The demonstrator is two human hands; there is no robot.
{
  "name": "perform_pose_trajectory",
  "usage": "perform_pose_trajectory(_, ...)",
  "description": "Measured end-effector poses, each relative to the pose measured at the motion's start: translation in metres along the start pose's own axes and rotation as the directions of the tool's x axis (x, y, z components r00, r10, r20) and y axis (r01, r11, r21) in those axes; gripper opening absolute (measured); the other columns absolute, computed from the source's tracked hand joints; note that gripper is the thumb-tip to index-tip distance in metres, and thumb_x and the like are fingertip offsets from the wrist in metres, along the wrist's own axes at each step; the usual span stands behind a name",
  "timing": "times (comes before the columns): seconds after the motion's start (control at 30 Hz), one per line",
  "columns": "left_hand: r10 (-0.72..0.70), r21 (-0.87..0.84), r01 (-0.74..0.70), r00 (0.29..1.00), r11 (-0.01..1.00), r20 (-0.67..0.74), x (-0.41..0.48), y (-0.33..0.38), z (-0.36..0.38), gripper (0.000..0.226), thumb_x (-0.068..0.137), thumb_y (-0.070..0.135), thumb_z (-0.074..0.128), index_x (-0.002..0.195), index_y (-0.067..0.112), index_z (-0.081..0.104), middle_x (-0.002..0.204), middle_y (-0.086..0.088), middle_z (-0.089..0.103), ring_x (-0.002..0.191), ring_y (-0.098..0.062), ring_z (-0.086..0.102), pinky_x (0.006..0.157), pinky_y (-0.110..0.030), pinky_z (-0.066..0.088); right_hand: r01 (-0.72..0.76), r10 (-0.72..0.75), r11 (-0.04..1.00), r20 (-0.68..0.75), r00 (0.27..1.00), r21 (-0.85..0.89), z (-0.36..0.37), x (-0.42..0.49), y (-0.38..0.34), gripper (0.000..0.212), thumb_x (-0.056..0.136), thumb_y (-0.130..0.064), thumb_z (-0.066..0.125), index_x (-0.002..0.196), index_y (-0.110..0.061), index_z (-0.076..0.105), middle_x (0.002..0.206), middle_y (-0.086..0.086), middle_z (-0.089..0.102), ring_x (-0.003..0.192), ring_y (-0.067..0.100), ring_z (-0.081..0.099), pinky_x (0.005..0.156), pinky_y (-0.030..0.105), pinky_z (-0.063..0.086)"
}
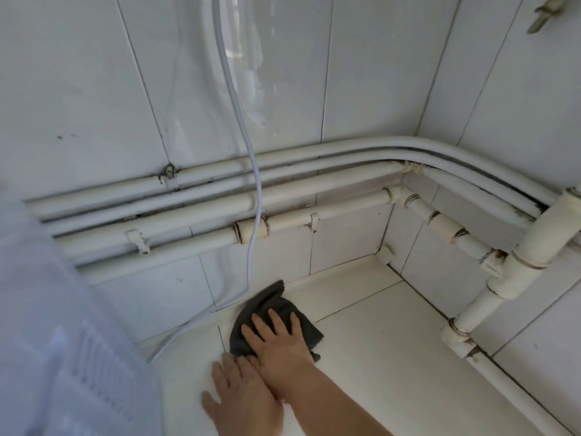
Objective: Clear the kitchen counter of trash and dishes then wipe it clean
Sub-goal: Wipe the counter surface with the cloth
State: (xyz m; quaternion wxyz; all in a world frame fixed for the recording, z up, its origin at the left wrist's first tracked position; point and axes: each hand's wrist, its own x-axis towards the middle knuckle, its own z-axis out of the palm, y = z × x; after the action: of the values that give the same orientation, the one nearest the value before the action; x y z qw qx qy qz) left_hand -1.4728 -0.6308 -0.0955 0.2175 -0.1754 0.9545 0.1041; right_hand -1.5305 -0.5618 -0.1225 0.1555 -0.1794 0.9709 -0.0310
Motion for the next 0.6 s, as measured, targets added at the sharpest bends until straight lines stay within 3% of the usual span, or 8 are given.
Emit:
perform_pose_trajectory(0.1,0.024,-0.024,-0.024,1.000,0.999,0.013,0.004,-0.006,-0.001,0.063,0.098,0.027,0.029,0.153,0.013,-0.001,0.160,-0.007,-0.014,0.148,-0.027,-0.011,0.117,-0.053,0.008,0.000,0.000,1.000,-0.024,1.000,0.024,0.001,0.005,-0.001,0.056,0.100,-0.048,0.019,0.152,-0.032,0.007,0.162,-0.004,0.001,0.148,0.024,-0.006,0.114,0.055,-0.012)
perform_pose_trajectory(0.2,0.085,-0.001,-0.085,0.996,0.996,0.025,0.006,-0.003,0.000,0.065,0.097,0.020,0.030,0.153,0.017,-0.003,0.159,-0.006,-0.019,0.147,-0.027,-0.017,0.115,-0.059,0.008,-0.202,0.205,0.978,-0.037,0.978,0.059,0.001,-0.006,0.020,0.058,0.099,-0.049,0.016,0.153,-0.030,0.002,0.162,-0.002,-0.004,0.148,0.026,-0.009,0.114,0.056,-0.011)
perform_pose_trajectory(0.33,0.289,0.062,-0.291,0.957,0.955,0.036,0.004,0.014,0.009,0.066,0.098,0.019,0.035,0.153,0.027,0.000,0.158,-0.001,-0.025,0.147,-0.023,-0.019,0.115,-0.059,0.008,-0.472,0.480,0.871,-0.036,0.876,0.133,0.001,-0.036,0.078,0.061,0.099,-0.051,0.015,0.153,-0.028,-0.002,0.162,0.000,-0.007,0.148,0.029,-0.009,0.115,0.058,-0.007)
perform_pose_trajectory(0.43,0.397,0.087,-0.404,0.914,0.910,0.087,-0.005,0.043,0.019,0.063,0.101,0.029,0.037,0.153,0.033,0.002,0.159,0.000,-0.022,0.147,-0.024,-0.017,0.114,-0.061,0.007,-0.607,0.615,0.777,0.003,0.789,0.167,0.007,-0.070,0.120,0.062,0.099,-0.052,0.013,0.153,-0.027,-0.005,0.162,0.002,-0.010,0.147,0.030,-0.011,0.116,0.057,-0.005)
perform_pose_trajectory(0.6,0.409,0.158,-0.429,0.901,0.889,0.146,-0.012,0.067,0.030,0.060,0.101,0.028,0.034,0.152,0.036,0.003,0.160,-0.001,-0.019,0.147,-0.026,-0.017,0.112,-0.064,0.008,-0.691,0.701,0.695,0.028,0.713,0.200,0.020,-0.113,0.137,0.063,0.099,-0.052,0.011,0.153,-0.024,-0.008,0.161,0.003,-0.012,0.148,0.028,-0.011,0.117,0.054,-0.003)
